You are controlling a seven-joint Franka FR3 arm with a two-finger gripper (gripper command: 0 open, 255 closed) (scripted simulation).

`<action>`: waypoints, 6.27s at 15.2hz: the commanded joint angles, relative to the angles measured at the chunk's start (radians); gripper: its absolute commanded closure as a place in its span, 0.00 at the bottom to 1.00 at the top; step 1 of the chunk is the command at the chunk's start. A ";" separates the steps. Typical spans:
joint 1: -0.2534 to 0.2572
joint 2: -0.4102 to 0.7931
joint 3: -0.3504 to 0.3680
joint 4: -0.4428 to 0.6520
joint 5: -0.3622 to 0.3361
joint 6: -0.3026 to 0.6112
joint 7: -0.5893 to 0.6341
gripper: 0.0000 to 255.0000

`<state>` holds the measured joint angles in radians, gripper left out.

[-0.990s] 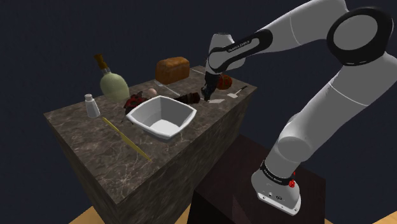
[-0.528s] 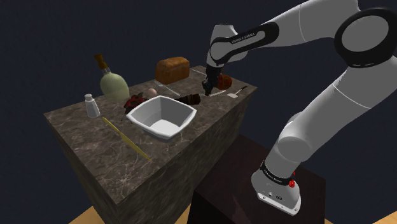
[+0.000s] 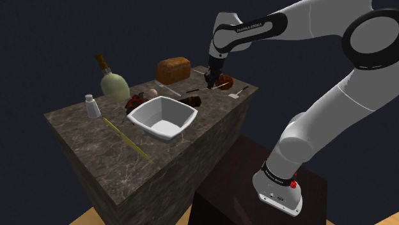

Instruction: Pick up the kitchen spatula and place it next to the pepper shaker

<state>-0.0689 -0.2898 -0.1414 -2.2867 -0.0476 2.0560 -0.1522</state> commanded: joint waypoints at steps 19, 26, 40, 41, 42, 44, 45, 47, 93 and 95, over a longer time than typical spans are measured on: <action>0.107 0.253 0.143 0.366 0.031 -0.118 0.230 1.00; 0.169 0.458 0.200 0.625 0.015 -0.174 0.351 1.00; 0.325 1.026 0.236 1.471 -0.046 -0.458 0.509 1.00; 0.323 1.016 0.236 1.440 -0.045 -0.437 0.511 1.00; 0.324 1.023 0.236 1.467 -0.046 -0.458 0.508 1.00; 0.286 0.907 0.250 1.236 0.010 -0.315 0.585 0.00; 0.256 0.825 0.262 1.065 0.068 -0.195 0.652 0.00; 0.218 0.705 0.275 0.795 0.192 0.027 0.763 0.00; 0.214 0.577 0.307 0.578 0.393 0.280 0.990 1.00; 0.214 0.570 0.305 0.595 0.387 0.257 0.999 1.00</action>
<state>0.1456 0.2812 0.1649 -1.7040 0.3426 2.3265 0.8432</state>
